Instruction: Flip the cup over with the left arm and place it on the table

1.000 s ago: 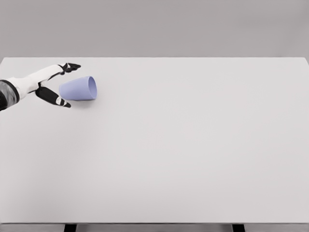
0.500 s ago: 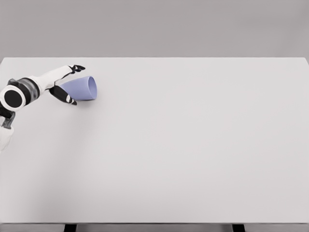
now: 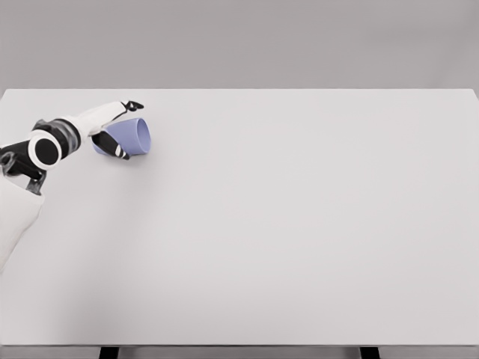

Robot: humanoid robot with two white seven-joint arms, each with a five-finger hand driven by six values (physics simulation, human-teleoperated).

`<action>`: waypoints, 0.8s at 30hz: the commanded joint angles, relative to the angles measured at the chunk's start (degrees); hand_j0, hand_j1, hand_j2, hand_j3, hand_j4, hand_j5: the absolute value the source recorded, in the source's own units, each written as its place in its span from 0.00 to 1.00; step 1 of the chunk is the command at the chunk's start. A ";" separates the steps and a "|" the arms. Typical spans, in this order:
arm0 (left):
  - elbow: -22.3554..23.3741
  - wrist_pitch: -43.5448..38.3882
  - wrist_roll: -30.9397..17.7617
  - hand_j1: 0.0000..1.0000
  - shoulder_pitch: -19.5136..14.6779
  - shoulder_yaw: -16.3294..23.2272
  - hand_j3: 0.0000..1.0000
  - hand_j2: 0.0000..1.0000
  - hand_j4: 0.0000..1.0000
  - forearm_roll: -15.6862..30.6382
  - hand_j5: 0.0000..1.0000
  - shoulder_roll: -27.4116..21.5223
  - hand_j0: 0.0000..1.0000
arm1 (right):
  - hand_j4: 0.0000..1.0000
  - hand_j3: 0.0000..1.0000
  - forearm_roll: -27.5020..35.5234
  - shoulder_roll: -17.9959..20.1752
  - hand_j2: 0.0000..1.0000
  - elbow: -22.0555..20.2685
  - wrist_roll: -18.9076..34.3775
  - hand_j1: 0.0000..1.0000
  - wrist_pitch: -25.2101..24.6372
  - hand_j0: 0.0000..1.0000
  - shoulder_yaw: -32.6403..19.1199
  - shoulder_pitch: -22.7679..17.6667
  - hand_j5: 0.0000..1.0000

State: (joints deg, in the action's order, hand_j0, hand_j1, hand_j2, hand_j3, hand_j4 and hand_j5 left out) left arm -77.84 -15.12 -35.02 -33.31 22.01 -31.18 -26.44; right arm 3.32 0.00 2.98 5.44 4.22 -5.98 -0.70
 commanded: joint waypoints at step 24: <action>4.97 0.45 0.02 0.95 -1.76 0.14 0.95 0.95 0.95 -1.43 0.95 2.71 0.95 | 1.00 1.00 0.02 0.00 1.00 0.00 0.01 1.00 0.00 1.00 0.00 0.00 1.00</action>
State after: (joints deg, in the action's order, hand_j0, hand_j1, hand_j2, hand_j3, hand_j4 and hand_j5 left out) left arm -72.90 -14.71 -35.02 -35.07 22.15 -32.40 -23.86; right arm 3.32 0.00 2.98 5.44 4.22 -5.98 -0.70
